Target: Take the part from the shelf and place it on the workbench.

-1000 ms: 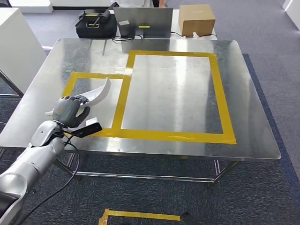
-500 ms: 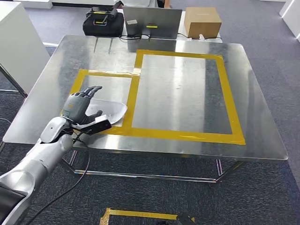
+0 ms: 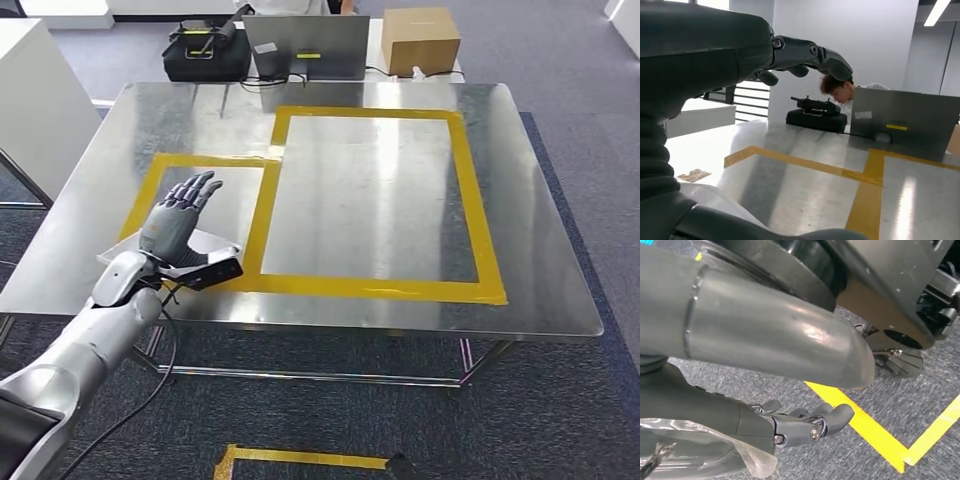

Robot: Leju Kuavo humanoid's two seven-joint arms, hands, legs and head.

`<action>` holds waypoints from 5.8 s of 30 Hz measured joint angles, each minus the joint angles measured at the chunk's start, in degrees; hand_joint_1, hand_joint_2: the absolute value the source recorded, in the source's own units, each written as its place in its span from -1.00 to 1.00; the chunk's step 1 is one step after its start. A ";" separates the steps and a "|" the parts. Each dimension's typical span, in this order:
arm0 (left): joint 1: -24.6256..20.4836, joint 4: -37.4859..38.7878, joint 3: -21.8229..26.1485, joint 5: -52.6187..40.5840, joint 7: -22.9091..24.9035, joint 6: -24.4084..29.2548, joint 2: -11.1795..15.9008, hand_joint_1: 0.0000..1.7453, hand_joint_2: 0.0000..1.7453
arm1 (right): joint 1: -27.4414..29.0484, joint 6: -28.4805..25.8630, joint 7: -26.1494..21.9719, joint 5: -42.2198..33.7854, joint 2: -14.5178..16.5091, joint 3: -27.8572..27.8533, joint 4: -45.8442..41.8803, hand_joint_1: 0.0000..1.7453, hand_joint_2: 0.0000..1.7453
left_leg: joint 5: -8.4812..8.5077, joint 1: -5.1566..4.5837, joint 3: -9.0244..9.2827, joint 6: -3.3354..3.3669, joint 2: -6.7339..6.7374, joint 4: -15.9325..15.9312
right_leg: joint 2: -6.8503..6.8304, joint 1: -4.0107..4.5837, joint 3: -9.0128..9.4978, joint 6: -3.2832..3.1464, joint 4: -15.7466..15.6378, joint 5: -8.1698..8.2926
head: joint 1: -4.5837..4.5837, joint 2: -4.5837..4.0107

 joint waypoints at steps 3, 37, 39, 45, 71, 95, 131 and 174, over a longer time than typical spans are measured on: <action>0.13 -0.05 0.27 0.01 -0.35 0.22 0.01 -1.00 -1.00 | 0.01 0.02 0.00 0.11 0.00 -0.25 0.00 -1.00 -1.00 | 5.18 -0.05 3.63 0.55 0.01 -8.09 | 0.05 0.01 0.21 0.10 0.08 -0.09 | 0.02 -0.01; 6.91 -16.29 5.66 11.94 -9.65 -4.45 -1.60 -1.00 -1.00 | 0.41 0.94 1.11 1.56 0.17 -2.03 0.01 -1.00 -1.00 | 1.86 -0.36 11.53 1.11 0.11 -13.85 | -0.32 0.39 -3.93 0.28 0.30 3.87 | 0.11 -0.01; 7.50 -18.41 5.73 13.50 -10.35 -4.80 -1.77 -1.00 -1.00 | 0.43 1.24 1.12 1.72 0.25 -2.17 0.00 -1.00 -1.00 | 2.55 -0.77 12.95 1.66 0.11 -16.96 | -0.41 0.35 -4.33 1.02 0.10 4.84 | 0.15 -0.01; 13.57 -29.51 5.70 18.70 -10.59 -6.71 -1.83 -1.00 -1.00 | 0.90 1.23 0.60 -0.54 0.42 -3.88 0.04 -1.00 -1.00 | 6.81 -0.57 9.86 3.53 0.38 -17.93 | -0.22 0.05 -7.24 2.83 6.43 -2.34 | 0.45 -0.01; 45.55 -31.11 22.87 37.11 -7.24 -11.32 -1.33 -1.00 -1.00 | 2.84 -1.29 0.65 -4.91 1.14 -12.70 0.12 -1.00 -1.00 | 3.18 -0.79 14.93 1.72 0.45 -18.68 | -0.52 0.69 -0.47 1.34 -1.17 2.88 | 0.33 0.00; 42.70 7.57 28.23 29.93 9.82 -14.51 -3.18 -1.00 -1.00 | 2.67 0.74 4.05 -3.47 1.72 -13.87 0.17 -1.00 -1.00 | 2.03 0.02 3.21 -0.27 0.78 -0.99 | -1.08 0.96 3.93 -0.81 -2.63 -0.60 | 0.50 0.00; 45.23 11.02 19.07 16.94 22.60 -14.27 -6.78 -1.00 -1.00 | 2.90 2.50 5.09 1.30 2.03 -13.19 0.15 -1.00 -1.00 | 6.44 -1.21 10.31 1.80 4.63 -17.01 | -7.19 1.16 6.70 0.49 -2.05 -3.42 | 0.10 0.00; 46.06 11.54 18.54 15.47 24.46 -14.64 -6.55 -1.00 -1.00 | 3.40 4.33 4.81 3.19 2.01 -12.16 0.12 -1.00 -1.00 | 7.15 -1.08 8.26 3.87 -4.42 -16.09 | 2.80 0.21 2.24 1.67 4.05 -4.18 | 0.34 0.00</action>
